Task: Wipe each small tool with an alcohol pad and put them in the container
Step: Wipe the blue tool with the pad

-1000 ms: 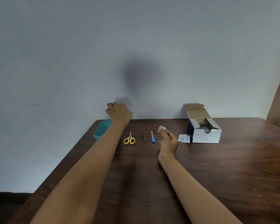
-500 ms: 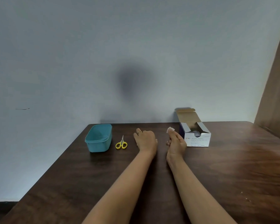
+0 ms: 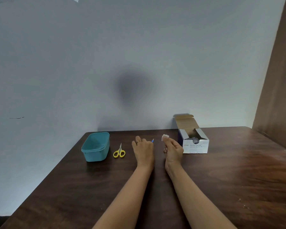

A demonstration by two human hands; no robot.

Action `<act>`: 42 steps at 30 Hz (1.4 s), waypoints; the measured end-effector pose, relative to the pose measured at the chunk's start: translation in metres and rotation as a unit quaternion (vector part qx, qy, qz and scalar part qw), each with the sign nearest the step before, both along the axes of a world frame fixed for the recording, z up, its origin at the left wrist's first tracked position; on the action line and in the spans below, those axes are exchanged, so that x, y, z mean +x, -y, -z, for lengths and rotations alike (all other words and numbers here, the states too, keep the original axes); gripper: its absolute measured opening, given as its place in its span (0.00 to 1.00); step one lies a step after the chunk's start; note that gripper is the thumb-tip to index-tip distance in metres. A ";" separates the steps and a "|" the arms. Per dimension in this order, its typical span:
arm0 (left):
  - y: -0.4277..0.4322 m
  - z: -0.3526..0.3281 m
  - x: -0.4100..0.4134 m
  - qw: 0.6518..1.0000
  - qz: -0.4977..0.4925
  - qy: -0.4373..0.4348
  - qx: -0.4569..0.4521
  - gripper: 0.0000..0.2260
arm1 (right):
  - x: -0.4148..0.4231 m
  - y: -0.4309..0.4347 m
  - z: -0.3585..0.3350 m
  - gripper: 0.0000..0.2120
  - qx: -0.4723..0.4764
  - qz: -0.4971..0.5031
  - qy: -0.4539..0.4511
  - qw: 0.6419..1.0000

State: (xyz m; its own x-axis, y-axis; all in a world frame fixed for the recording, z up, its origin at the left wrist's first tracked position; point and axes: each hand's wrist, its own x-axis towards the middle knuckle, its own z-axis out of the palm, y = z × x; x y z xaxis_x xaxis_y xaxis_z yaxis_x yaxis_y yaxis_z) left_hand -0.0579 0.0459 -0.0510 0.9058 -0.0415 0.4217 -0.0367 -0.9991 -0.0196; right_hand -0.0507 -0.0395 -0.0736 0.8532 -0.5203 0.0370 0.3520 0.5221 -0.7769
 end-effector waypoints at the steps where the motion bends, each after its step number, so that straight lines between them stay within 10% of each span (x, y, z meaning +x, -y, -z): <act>1: -0.003 0.000 -0.002 1.000 -0.007 0.009 -0.028 0.09 | -0.001 0.000 -0.001 0.04 0.002 -0.003 0.003 1.000; 11: -0.020 0.003 -0.059 0.913 0.032 0.050 -0.403 0.10 | -0.013 0.006 -0.002 0.04 0.067 -0.057 -0.011 0.996; 22: -0.024 0.028 -0.100 0.895 0.105 0.042 -0.431 0.06 | -0.060 0.033 0.000 0.05 -0.007 -0.220 -0.068 0.973; 42: -0.027 0.024 -0.099 0.907 0.167 0.049 -0.384 0.06 | -0.080 0.037 -0.001 0.06 -0.046 -0.196 -0.055 0.978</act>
State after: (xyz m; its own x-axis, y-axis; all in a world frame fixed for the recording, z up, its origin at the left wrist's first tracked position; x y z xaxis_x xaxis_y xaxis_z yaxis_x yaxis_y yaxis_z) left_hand -0.1572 0.0726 -0.0750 0.8536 0.0338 0.5199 -0.3751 -0.6526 0.6583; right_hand -0.1305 -0.0767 -0.0723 0.9880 -0.1508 -0.0349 0.0503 0.5259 -0.8490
